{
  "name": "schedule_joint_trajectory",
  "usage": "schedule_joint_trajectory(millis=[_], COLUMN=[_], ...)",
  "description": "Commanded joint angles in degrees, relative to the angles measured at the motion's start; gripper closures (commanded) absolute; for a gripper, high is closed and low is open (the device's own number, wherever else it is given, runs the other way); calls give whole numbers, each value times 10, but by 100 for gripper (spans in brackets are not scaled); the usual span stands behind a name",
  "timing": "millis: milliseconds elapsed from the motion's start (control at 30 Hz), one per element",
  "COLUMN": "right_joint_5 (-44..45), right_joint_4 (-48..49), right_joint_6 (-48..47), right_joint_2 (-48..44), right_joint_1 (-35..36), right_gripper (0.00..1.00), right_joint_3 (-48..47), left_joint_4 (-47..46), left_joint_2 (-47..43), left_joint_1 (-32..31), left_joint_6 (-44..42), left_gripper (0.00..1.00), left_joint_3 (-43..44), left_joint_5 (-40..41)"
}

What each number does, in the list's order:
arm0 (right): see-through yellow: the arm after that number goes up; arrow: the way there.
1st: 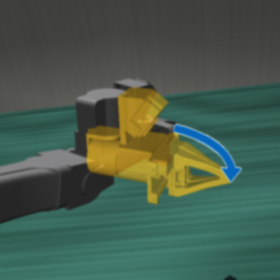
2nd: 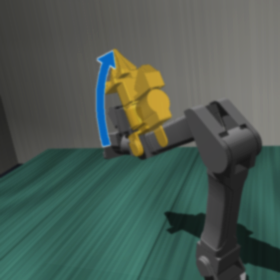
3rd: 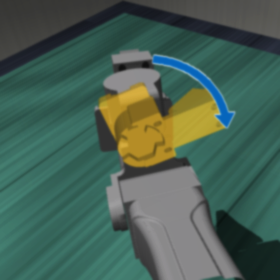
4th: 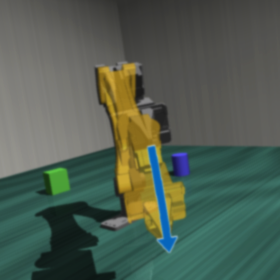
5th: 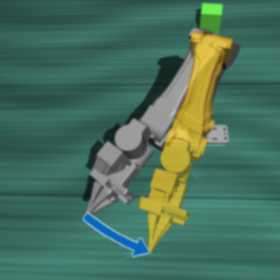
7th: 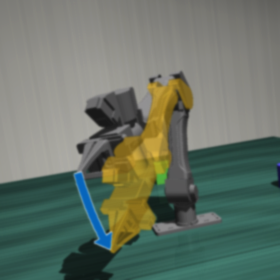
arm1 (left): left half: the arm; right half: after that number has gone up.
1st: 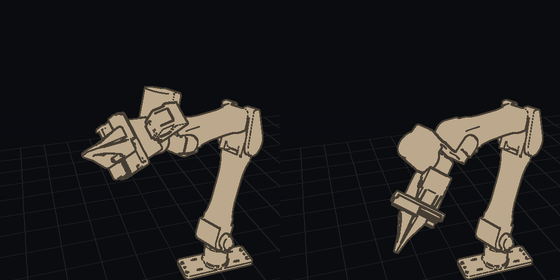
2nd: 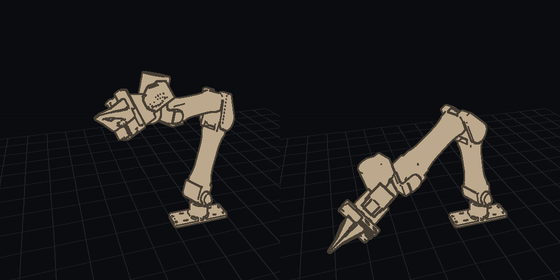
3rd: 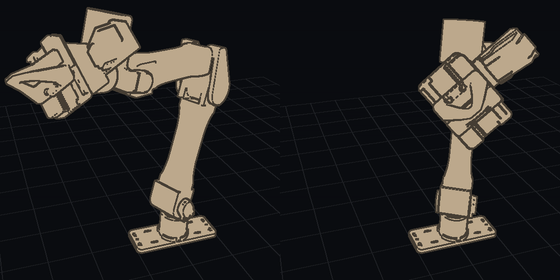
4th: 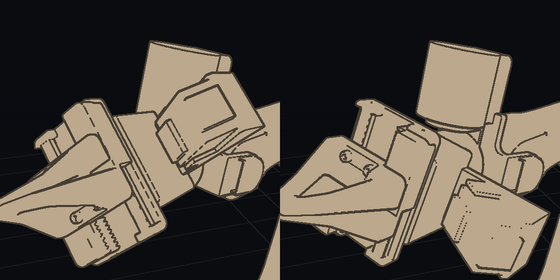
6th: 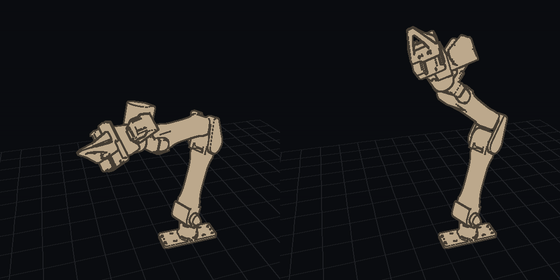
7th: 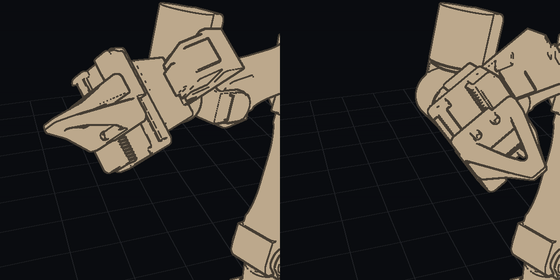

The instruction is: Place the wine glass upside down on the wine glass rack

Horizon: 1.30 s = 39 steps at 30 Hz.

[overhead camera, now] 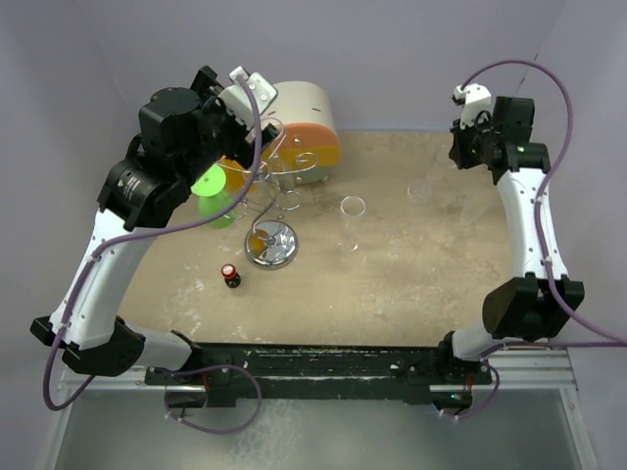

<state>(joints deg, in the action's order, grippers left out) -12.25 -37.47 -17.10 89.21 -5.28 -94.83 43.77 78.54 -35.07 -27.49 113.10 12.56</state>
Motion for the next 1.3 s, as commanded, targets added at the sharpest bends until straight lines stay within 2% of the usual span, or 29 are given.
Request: schedule_joint_trajectory(millis=[0,333,567,767,967,1267], right_joint_5=[-72,-166,-190,-230,-264,-290], right_joint_4=[30,112,171,206,230,236], right_joint_6=[17,99,174,236,277,295], right_joint_2=[-66,-169,-188,-169,-169,-187], right_joint_1=[2,33,96,116,119,119], right_gripper=[100,100,100,100,100,100], right_joint_3=[-42,-60,-120,-162,-170,-164], left_joint_4=[-28,-29,-57,-88,-115,-142], left_joint_2=[-14,-14,4,40,61,68], left_joint_1=[33,57,60,60,60,60], left_joint_6=[79,188,282,343,408,458], left_gripper=[1,0,1,1,2,20], left_joint_3=[5,11,12,50,40,12], left_joint_5=[-64,-213,-306,-329,-319,-345])
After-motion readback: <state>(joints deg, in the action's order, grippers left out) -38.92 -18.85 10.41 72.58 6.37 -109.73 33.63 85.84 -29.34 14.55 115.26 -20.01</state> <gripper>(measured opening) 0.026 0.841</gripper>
